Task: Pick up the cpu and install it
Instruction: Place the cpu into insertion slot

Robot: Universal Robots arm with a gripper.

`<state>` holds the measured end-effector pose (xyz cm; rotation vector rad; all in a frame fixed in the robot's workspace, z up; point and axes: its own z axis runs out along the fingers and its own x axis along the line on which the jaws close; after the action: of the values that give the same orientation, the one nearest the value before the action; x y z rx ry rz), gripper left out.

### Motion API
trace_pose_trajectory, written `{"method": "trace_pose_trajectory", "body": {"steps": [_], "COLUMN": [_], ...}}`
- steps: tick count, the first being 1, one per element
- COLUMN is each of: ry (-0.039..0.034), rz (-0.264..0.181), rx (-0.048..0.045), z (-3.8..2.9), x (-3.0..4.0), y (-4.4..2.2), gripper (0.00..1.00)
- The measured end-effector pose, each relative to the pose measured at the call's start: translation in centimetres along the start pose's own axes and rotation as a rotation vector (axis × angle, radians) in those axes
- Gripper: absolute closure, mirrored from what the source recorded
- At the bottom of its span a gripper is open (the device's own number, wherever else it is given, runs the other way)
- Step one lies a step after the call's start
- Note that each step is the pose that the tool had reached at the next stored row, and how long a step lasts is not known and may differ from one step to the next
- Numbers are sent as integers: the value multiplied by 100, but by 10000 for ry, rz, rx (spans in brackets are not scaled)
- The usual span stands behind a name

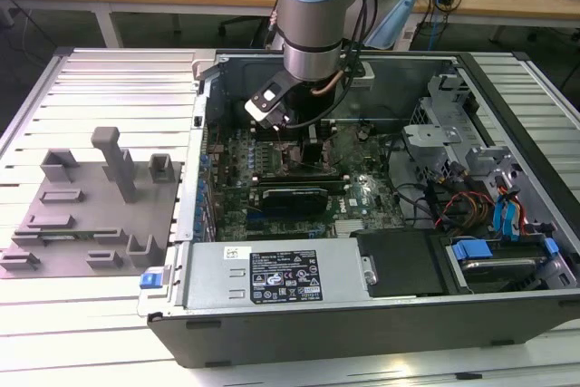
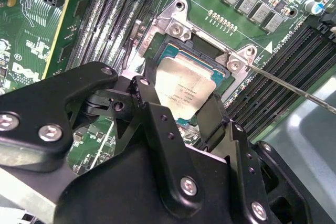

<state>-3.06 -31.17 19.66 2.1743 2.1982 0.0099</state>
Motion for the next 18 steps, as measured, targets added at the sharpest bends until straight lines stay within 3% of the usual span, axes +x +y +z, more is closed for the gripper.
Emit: {"method": "trace_pose_trajectory", "body": {"steps": [9, 10, 14, 16, 18], "ry": [11, 9, 3, 76, 79], "rz": [1, 0, 0, 5, 4], "rx": [-6, -5, -2, -7, -7], "z": [4, 4, 2, 2, -1], "x": [2, 2, 0, 1, 0], "y": [1, 1, 0, 0, 0], "gripper": [45, 38, 38, 38, 38]}}
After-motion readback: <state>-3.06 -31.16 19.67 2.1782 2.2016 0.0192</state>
